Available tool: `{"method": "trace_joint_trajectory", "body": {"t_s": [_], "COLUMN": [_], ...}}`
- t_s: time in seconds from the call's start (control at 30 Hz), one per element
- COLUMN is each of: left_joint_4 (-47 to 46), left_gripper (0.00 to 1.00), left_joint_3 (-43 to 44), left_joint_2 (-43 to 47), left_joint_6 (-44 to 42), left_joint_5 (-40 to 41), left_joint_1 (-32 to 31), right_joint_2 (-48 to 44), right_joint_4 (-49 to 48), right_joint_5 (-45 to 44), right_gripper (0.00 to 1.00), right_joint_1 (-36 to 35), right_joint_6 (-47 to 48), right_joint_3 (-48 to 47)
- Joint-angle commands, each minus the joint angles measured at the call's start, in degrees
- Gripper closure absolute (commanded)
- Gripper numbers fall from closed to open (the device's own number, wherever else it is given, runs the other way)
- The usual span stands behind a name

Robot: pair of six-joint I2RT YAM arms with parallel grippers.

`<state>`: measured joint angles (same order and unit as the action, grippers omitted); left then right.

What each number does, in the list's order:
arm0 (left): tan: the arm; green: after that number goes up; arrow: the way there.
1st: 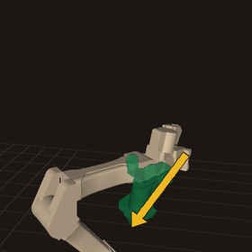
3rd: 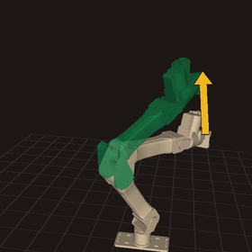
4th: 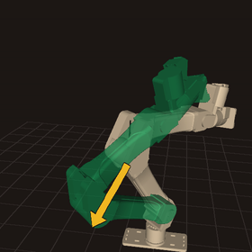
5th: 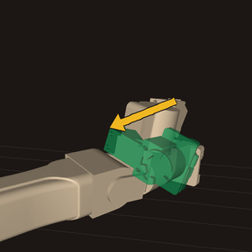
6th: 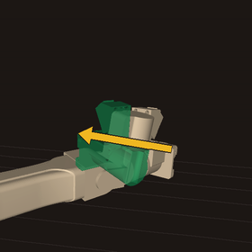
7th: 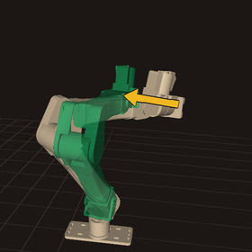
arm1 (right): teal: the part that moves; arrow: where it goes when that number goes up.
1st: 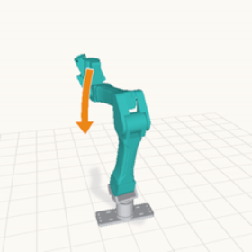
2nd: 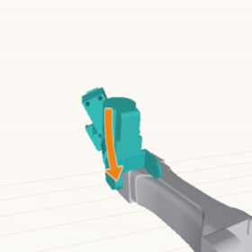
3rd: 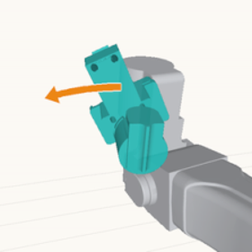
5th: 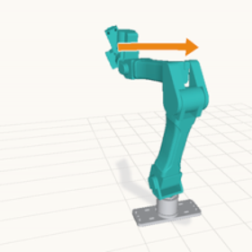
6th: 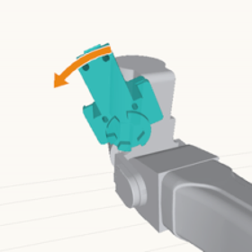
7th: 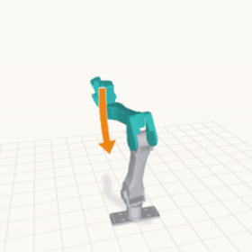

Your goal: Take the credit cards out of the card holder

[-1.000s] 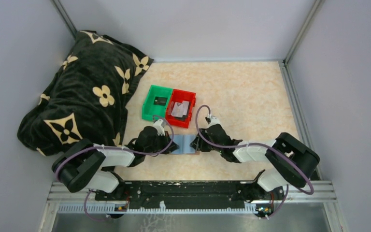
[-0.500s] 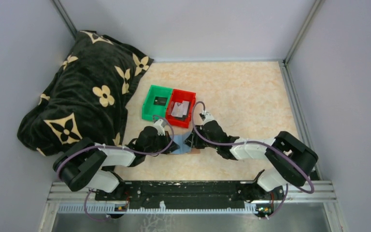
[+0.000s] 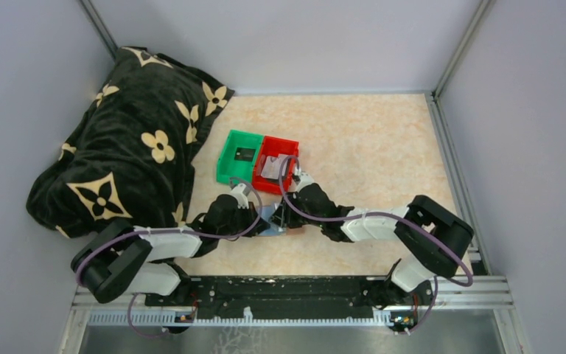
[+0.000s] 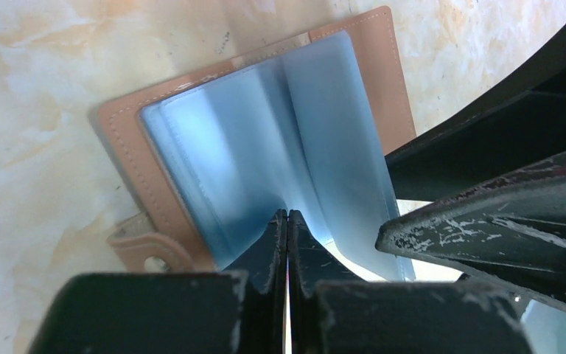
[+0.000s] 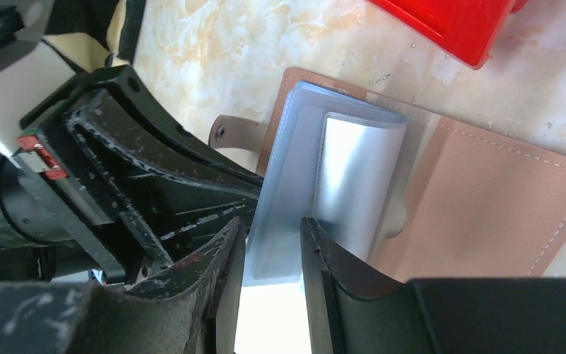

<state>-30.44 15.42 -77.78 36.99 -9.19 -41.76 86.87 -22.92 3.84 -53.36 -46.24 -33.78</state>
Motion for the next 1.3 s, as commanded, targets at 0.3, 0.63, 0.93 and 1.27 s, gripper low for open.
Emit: {"method": "trace_joint_trajectory", "body": {"t_s": [0.3,0.63,0.93,1.27], "left_joint_4": [13.96,13.23,12.34,17.77], "left_gripper": [1.0,1.0,1.0,1.0], "left_joint_3": [-0.45,-0.15,0.27,1.51], "left_joint_2": [10.77,9.87,9.83,16.8], "left_joint_6": [-4.61,-4.68,-3.95,-4.43], "left_joint_5": [6.65,5.82,5.43,7.78], "left_joint_1": [0.1,0.1,0.1,0.71], "right_joint_2": [3.47,3.18,0.52,-0.16], "right_joint_4": [-2.99,-2.37,1.04,2.26], "right_joint_5": [0.16,1.68,-2.13,-4.75], "right_gripper": [0.66,0.48,0.59,0.83], "right_joint_1": [-0.55,-0.54,-0.56,-0.51], "right_joint_6": [0.63,1.55,2.95,2.12], "right_joint_3": [-1.64,-1.94,-1.05,-0.32]}}
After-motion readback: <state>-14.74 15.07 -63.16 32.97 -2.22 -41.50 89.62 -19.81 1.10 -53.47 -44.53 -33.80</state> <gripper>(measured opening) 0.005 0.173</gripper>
